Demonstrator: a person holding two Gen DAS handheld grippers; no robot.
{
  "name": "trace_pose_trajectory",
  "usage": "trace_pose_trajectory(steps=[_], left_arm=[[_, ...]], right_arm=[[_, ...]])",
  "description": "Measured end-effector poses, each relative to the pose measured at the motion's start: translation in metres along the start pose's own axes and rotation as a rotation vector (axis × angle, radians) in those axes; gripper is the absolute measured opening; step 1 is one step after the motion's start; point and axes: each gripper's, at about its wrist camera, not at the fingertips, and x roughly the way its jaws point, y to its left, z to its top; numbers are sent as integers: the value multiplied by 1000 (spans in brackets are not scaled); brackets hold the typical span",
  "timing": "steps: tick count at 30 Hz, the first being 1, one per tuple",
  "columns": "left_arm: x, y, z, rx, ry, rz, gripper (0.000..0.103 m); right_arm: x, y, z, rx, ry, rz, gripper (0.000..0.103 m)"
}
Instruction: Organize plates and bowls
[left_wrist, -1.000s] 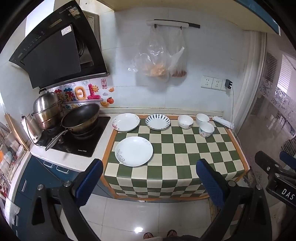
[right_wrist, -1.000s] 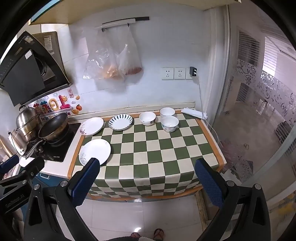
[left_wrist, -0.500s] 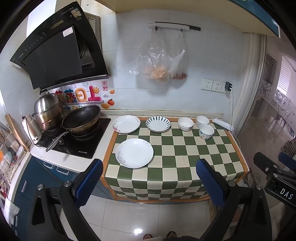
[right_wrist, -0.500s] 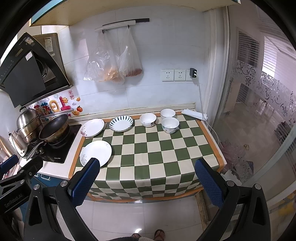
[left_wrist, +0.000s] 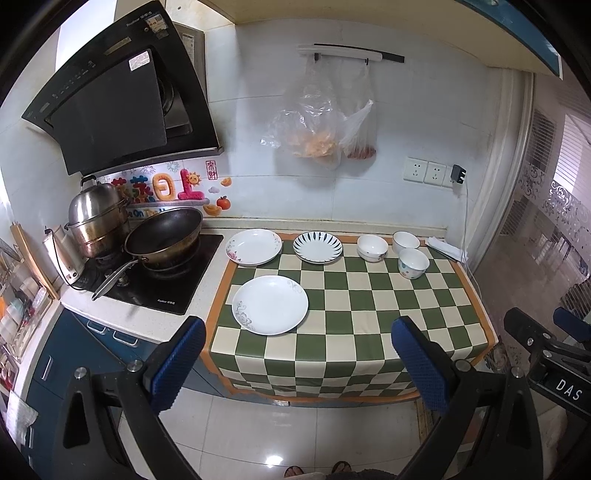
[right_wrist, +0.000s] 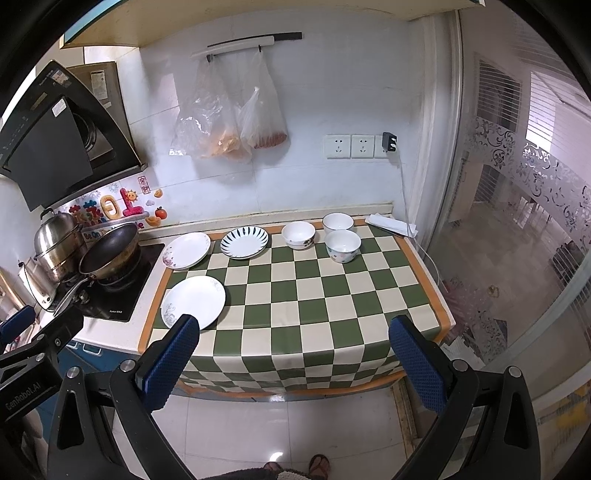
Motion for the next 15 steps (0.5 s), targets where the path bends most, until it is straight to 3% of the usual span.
trace_pose_trajectory(steps=[15], left_arm=[[0,2,0,0,0,-3,103]], right_arm=[[3,4,0,5,3,18,103]])
